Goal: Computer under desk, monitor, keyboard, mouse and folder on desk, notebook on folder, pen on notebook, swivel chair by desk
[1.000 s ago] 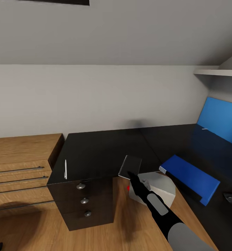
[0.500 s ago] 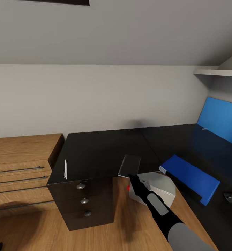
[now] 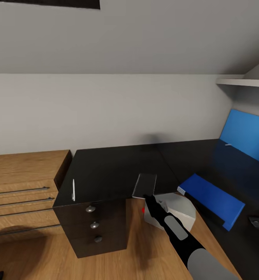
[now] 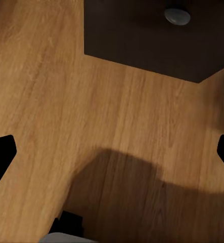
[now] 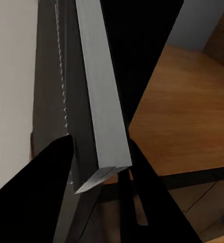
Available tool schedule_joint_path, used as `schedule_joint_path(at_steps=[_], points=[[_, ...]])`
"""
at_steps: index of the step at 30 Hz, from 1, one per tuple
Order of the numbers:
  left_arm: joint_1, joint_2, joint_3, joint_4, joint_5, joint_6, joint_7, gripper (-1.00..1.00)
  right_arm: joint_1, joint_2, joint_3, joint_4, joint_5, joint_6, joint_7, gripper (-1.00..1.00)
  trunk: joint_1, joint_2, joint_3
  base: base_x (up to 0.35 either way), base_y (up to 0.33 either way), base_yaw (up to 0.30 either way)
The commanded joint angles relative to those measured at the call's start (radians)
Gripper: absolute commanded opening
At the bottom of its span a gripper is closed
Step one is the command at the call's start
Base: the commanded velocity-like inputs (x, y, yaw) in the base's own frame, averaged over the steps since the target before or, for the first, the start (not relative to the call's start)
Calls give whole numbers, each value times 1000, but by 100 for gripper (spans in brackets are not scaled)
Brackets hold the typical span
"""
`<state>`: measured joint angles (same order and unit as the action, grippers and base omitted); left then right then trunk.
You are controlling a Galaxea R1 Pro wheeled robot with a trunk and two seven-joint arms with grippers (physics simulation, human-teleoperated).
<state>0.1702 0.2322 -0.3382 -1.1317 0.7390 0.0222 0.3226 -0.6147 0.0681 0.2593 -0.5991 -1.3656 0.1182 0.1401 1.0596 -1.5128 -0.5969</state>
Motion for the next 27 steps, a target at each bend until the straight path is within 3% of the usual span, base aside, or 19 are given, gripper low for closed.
schedule_joint_path(at_steps=[1, 5, 8, 10, 15, 20, 27], points=[[0, 1, -2, -1, 5, 2, 7, 100, 0, 0, 1, -1, -8, 1, 1, -100, -4, 7, 2, 0, 0, 0], [0, 0, -2, 6, 5, 2, 7, 100, 12, -2, 1, -32, -7, -6, 2, -100, -19, 35, 15, 0, 0, 0], [0, 0, -2, 9, 5, 2, 7, 100, 43, -2, 1, -92, -7, -30, 1, -100, -31, 56, 24, 0, 0, 0], [0, 0, -2, 10, 5, 2, 7, 100, 96, -2, 1, -186, 3, -60, -7, -100, -38, 70, 31, 0, 0, 0], [0, -1, -2, 10, 5, 2, 7, 100, 139, -2, 1, -260, 26, -77, -30, -100, -58, 105, 46, 0, 0, 0], [0, -1, -2, 10, 5, 2, 7, 100, 145, -2, -1, -276, 27, -100, -52, -100, -77, 140, 62, 0, 0, 0], [0, -1, -2, 11, 5, 3, 7, 100, 148, -6, -4, -316, 23, -192, -137, -100, -77, 140, 62, 0, 0, 0]])
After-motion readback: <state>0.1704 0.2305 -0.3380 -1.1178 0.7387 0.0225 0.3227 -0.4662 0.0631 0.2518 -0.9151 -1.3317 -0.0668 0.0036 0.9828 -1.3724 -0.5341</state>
